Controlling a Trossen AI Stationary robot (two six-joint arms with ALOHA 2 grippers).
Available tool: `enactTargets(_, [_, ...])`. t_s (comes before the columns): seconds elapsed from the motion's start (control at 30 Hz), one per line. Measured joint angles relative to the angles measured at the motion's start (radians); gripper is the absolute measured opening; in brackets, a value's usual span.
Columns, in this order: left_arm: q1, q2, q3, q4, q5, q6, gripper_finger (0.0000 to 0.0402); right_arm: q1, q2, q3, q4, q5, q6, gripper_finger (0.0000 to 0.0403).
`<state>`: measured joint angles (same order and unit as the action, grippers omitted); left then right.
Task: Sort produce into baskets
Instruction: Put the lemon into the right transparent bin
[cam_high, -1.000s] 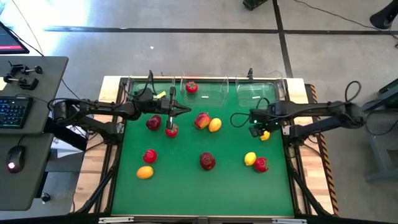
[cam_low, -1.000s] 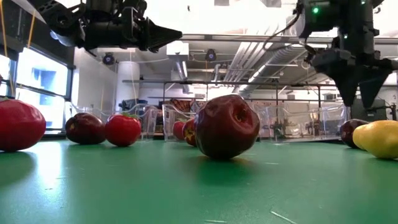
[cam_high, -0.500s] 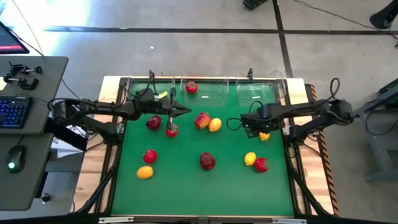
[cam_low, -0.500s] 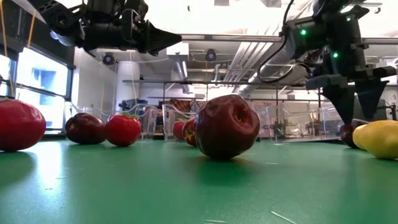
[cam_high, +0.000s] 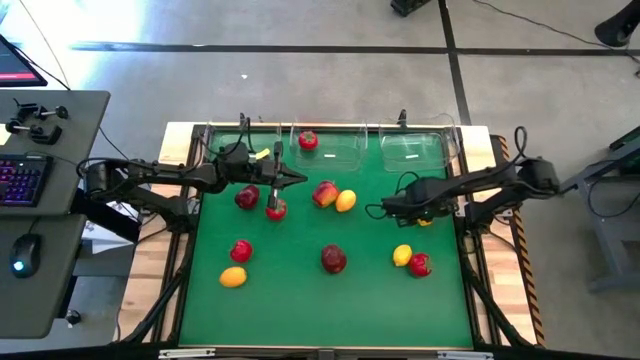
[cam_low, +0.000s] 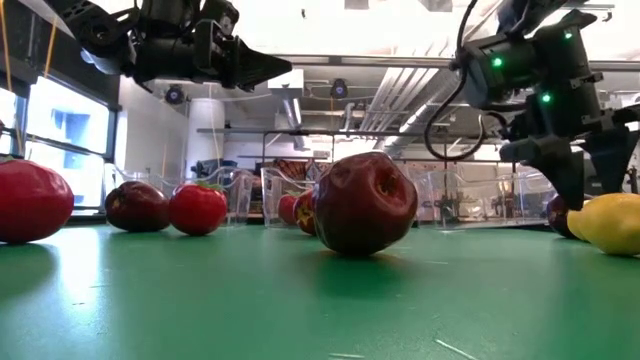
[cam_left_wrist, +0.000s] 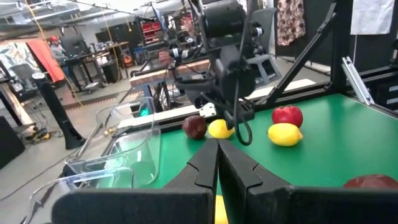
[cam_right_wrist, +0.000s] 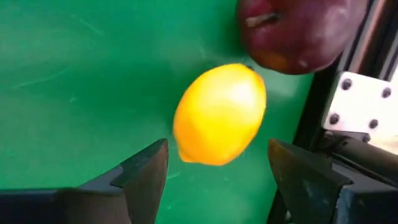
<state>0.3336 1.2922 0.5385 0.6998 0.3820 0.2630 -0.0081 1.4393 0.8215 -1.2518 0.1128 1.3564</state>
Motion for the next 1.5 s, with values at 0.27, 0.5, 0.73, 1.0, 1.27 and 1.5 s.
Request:
enactTargets(0.27, [-0.001,0.0,0.0,0.0,0.0,-0.014,0.0,0.004,0.052,0.0,0.046,0.037,0.016,0.0269])
enactTargets(0.5, [-0.001,0.0,0.0,0.0,0.0,-0.02,0.0,0.004,0.107,0.0,0.045,0.042,0.014,0.0269])
enactTargets(0.73, [-0.001,0.0,0.0,0.0,0.0,-0.022,0.0,0.004,0.147,0.0,0.087,0.038,-0.027,0.0268])
enactTargets(1.0, [-0.001,0.0,0.0,0.0,0.0,-0.021,0.0,0.004,0.184,0.0,0.132,0.025,-0.104,0.0268])
enactTargets(1.27, [-0.001,0.0,0.0,0.0,0.0,-0.021,0.0,0.004,0.188,0.0,0.133,0.032,-0.154,0.0223])
enactTargets(1.5, [-0.001,0.0,0.0,0.005,0.0,-0.021,0.0,0.004,0.188,0.003,0.126,0.037,-0.2,0.0206])
